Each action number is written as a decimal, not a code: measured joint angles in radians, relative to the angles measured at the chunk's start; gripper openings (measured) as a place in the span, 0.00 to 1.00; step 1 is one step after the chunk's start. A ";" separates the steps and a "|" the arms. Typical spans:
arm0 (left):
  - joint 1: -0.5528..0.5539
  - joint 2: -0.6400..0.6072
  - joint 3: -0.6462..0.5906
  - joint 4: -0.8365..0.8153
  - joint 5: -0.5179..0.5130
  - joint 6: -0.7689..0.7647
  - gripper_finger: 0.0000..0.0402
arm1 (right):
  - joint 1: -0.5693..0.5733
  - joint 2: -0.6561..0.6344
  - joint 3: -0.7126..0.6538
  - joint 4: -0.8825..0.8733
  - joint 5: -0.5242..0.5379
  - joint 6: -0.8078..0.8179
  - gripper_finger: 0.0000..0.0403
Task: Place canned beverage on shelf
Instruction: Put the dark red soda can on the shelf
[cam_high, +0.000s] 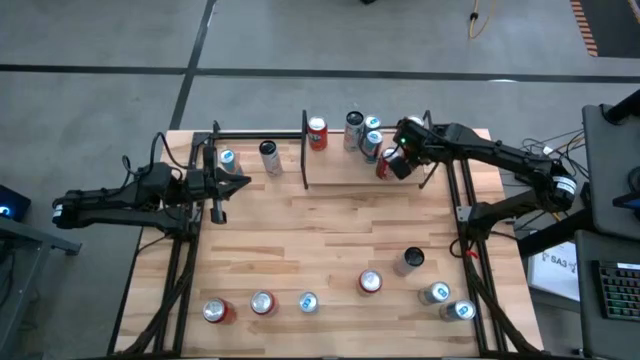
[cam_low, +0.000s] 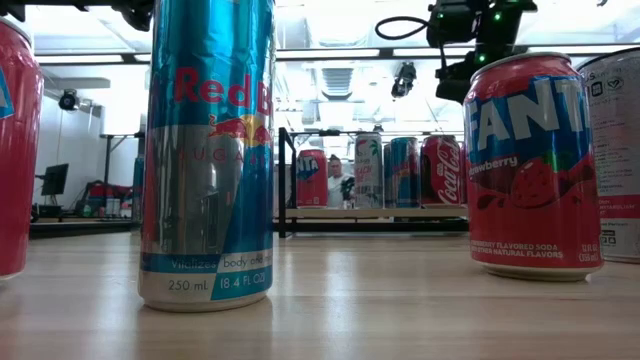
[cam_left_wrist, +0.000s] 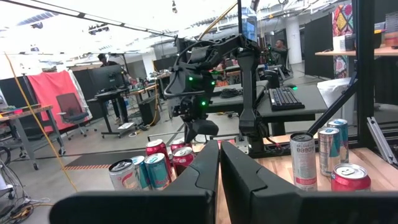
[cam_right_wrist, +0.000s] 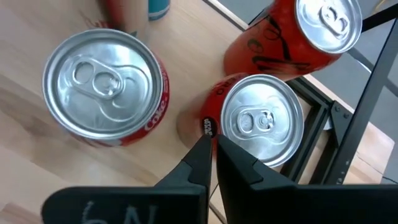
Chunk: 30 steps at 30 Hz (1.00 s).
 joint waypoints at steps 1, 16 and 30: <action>0.000 0.000 0.000 0.000 0.000 0.000 0.00 | -0.003 0.000 0.000 0.002 0.000 -0.006 0.03; 0.000 0.000 0.000 -0.003 0.000 0.002 0.00 | -0.019 -0.010 0.048 -0.052 -0.064 -0.006 0.03; 0.000 0.000 0.000 -0.003 0.000 0.008 0.00 | -0.020 -0.010 0.027 -0.178 -0.080 0.033 0.03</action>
